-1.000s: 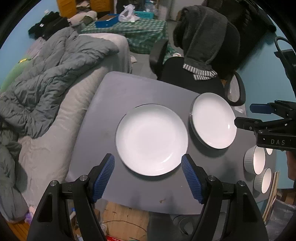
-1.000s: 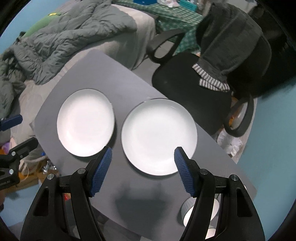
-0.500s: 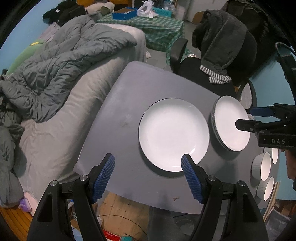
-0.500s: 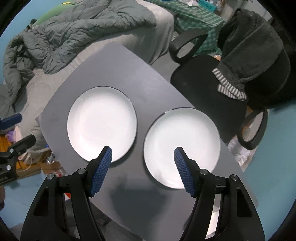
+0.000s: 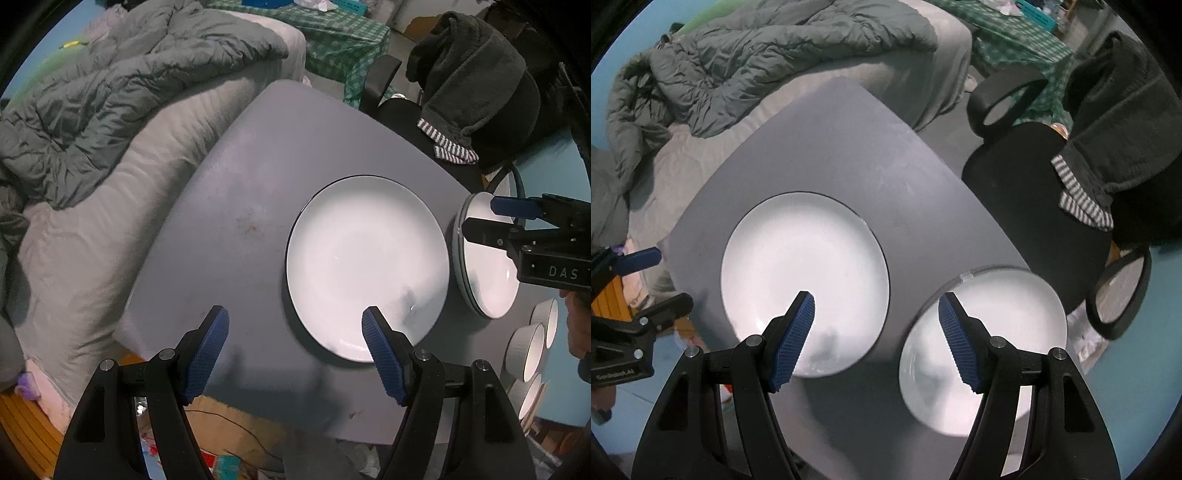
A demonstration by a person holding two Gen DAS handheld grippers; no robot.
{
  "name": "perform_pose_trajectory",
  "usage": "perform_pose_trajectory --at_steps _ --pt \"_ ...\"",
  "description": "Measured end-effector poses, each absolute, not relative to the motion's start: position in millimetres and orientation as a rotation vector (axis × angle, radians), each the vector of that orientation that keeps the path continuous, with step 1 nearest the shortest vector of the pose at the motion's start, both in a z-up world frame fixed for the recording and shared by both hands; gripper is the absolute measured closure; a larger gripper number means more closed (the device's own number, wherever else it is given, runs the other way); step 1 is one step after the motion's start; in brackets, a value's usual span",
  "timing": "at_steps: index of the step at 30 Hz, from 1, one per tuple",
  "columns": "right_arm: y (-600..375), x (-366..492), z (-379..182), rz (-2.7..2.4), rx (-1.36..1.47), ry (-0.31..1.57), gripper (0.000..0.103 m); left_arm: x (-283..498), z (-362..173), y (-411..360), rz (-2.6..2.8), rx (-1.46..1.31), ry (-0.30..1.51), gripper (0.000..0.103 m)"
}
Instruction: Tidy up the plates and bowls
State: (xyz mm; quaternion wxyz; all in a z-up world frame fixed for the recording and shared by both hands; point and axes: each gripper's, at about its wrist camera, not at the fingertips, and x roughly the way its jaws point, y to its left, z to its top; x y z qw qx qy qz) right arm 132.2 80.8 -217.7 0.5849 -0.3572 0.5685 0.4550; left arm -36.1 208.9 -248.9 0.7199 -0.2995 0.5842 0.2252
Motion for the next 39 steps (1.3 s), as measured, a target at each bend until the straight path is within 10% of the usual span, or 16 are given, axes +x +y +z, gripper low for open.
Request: perform_pose_trajectory --at_steps 23,39 --pt "114 142 -293 1.061 -0.875 1.458 0.036 -18 -304 225 0.490 -0.717 1.333 0.027" --pt "101 141 -305 1.018 -0.745 1.635 0.076 -24 -318 234 0.444 -0.724 1.359 0.052"
